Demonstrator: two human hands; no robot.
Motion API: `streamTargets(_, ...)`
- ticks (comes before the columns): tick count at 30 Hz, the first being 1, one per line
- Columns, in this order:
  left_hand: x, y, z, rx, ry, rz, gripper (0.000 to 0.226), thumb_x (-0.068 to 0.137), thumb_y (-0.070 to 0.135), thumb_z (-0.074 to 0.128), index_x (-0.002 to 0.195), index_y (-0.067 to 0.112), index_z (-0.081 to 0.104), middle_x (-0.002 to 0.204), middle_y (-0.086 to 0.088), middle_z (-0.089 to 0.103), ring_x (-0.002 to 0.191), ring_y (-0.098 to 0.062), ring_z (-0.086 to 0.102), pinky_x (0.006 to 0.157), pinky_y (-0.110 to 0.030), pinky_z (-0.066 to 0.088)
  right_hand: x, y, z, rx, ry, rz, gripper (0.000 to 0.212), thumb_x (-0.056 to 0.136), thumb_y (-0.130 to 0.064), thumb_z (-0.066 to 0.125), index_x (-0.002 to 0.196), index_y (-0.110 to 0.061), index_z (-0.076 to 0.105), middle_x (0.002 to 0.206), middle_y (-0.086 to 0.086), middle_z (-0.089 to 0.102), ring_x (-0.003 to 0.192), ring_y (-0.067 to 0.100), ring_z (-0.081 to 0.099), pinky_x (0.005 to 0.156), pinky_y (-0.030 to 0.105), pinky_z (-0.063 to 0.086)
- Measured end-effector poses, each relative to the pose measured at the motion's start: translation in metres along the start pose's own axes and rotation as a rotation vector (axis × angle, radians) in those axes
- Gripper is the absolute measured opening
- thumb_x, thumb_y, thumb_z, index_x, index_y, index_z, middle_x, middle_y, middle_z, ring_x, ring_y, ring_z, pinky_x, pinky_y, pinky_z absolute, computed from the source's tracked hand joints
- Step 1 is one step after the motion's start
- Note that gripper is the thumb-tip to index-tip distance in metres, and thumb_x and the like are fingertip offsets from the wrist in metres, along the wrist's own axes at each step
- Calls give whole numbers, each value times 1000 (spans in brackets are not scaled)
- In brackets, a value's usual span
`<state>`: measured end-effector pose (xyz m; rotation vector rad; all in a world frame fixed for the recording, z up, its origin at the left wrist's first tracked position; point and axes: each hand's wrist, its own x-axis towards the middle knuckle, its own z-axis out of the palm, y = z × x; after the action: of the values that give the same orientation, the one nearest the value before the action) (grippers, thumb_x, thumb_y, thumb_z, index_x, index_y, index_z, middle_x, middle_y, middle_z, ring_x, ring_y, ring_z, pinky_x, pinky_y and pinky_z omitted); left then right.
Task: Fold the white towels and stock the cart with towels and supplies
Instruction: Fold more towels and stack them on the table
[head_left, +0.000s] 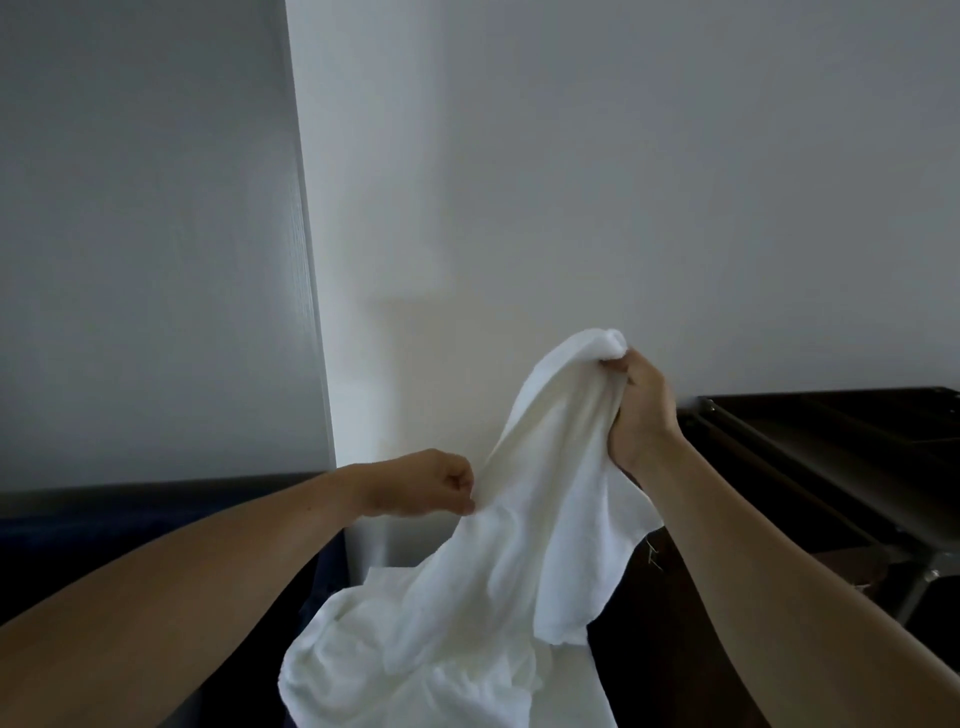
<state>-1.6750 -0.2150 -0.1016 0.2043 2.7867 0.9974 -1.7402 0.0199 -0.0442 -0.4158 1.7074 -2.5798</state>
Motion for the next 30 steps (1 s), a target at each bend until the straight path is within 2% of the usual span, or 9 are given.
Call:
streamTargets(4, -8, 3, -15, -418, 213, -2, 11, 94, 7, 57, 86, 14, 59, 75, 1, 66, 74, -14, 61, 82, -36, 46, 9, 8, -7, -133, 183, 56, 15, 83, -21, 58, 77, -16, 70, 83, 8, 68, 80, 26, 63, 74, 35, 50)
streamTargets(8, -3, 35, -53, -496, 480, 138, 13, 99, 12, 48, 88, 15, 54, 97, -2, 69, 96, -18, 65, 86, -41, 51, 3, 43, 2, -533, 9, 153, 26, 83, 5, 50, 65, -8, 63, 68, 11, 62, 67, 26, 58, 70, 35, 48)
streamTargets(11, 2, 35, -53, -334, 368, 59, 8, 99, 16, 52, 92, 13, 55, 111, -5, 69, 104, -20, 66, 82, -37, 53, 1, 46, 16, -420, 48, 137, 36, 89, 6, 31, 64, -11, 50, 50, 2, 46, 42, 16, 41, 51, 28, 37)
streamTargets(16, -1, -23, 0, 41, -38, -229, 14, 89, 18, 58, 103, 14, 60, 116, -10, 65, 90, -17, 58, 73, -31, 51, -1, 66, 15, -882, -191, 36, 29, 89, -3, 47, 64, -14, 57, 62, 2, 59, 57, 19, 53, 57, 32, 45)
streamTargets(21, -16, -63, 17, 86, 35, -278, 11, 93, 24, 60, 104, 22, 56, 111, 6, 55, 98, -16, 55, 73, -24, 47, -23, 135, 9, -1349, -555, 186, 27, 88, -21, 61, 67, -24, 44, 77, -5, 50, 82, 18, 49, 70, 30, 40)
streamTargets(23, -24, -80, 21, 83, 78, -293, 10, 94, 24, 61, 101, 23, 54, 109, 5, 55, 99, -17, 56, 77, -28, 50, -37, 163, 15, -1444, -682, 263, 11, 88, -38, 66, 86, -31, 57, 95, -11, 53, 101, 19, 52, 86, 29, 41)
streamTargets(24, -27, -90, 25, 49, 87, -313, 11, 93, 22, 62, 101, 23, 55, 110, 3, 56, 100, -20, 59, 82, -34, 54, -44, 177, 19, -1481, -728, 299, 30, 88, -45, 66, 112, -27, 61, 115, -7, 57, 114, 21, 52, 95, 30, 41)
streamTargets(26, -34, -109, 35, 6, 88, -352, 18, 92, 18, 63, 108, 21, 57, 117, -1, 58, 106, -21, 60, 90, -35, 53, -55, 204, 32, -1488, -773, 341, 75, 87, -54, 65, 147, -15, 41, 148, 3, 45, 133, 25, 45, 105, 35, 39)
streamTargets(30, -48, -143, 53, -42, 112, -418, 39, 92, 18, 64, 129, 15, 55, 128, 2, 55, 113, -16, 55, 89, -25, 45, -66, 264, 56, -1528, -726, 363, 115, 81, -66, 67, 159, -14, 1, 166, 11, 5, 149, 32, 22, 116, 44, 30)
